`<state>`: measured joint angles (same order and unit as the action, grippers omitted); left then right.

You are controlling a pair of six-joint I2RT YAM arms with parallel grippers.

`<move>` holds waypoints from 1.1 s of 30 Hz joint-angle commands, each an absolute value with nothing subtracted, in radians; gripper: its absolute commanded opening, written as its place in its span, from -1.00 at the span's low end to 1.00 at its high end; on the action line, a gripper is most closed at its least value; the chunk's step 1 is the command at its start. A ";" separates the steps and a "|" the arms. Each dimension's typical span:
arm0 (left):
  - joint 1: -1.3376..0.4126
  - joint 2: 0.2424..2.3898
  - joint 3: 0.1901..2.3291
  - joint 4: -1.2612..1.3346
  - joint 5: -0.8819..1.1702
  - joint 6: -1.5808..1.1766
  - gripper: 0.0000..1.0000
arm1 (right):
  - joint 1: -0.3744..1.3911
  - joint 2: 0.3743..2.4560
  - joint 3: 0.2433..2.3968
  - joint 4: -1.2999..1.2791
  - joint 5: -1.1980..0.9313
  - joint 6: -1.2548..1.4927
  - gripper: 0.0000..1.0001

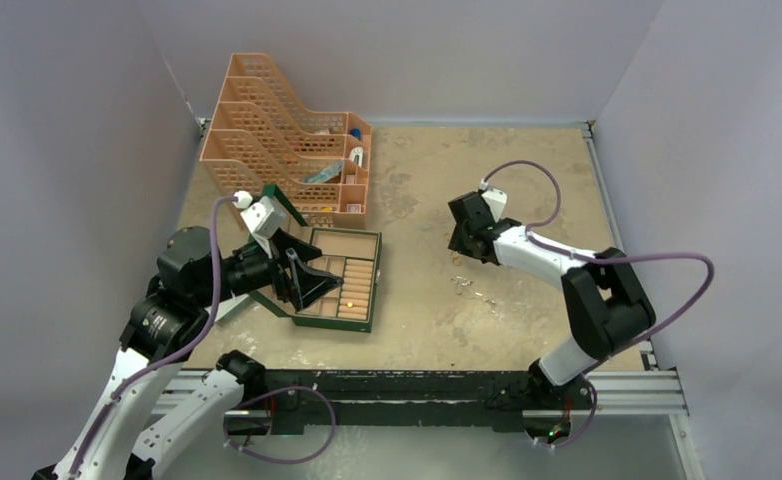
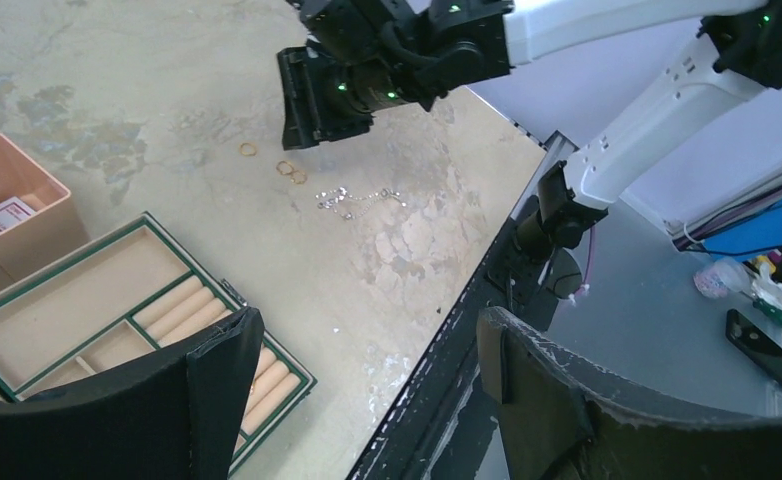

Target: Organize the mixed jewelry

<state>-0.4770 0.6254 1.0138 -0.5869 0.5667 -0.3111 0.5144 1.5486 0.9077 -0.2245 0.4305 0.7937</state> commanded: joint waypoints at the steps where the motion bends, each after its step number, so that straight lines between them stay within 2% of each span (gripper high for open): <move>1: -0.503 0.624 0.995 -0.542 0.554 -0.311 0.57 | 0.510 1.621 0.960 -0.152 0.392 0.610 -0.03; 5: -0.503 0.646 0.992 -0.532 0.554 -0.325 0.56 | 0.510 1.652 0.973 -0.139 0.339 0.569 -0.29; 7: -0.503 0.660 0.998 -0.534 0.554 -0.329 0.55 | 0.511 1.649 0.976 -0.134 0.331 0.561 -0.35; 16: -0.503 0.710 0.999 -0.533 0.516 -0.354 0.49 | 0.510 1.698 1.031 -0.152 0.322 0.510 -0.31; 20: -0.503 0.719 0.994 -0.536 0.517 -0.372 0.48 | 0.509 1.710 1.048 -0.166 0.315 0.511 -0.44; 24: -0.503 0.722 0.989 -0.540 0.506 -0.379 0.48 | 0.511 1.708 1.048 -0.189 0.324 0.533 -0.45; 33: -0.503 0.725 0.961 -0.530 0.467 -0.399 0.48 | 0.513 1.712 1.043 -0.203 0.270 0.523 -0.37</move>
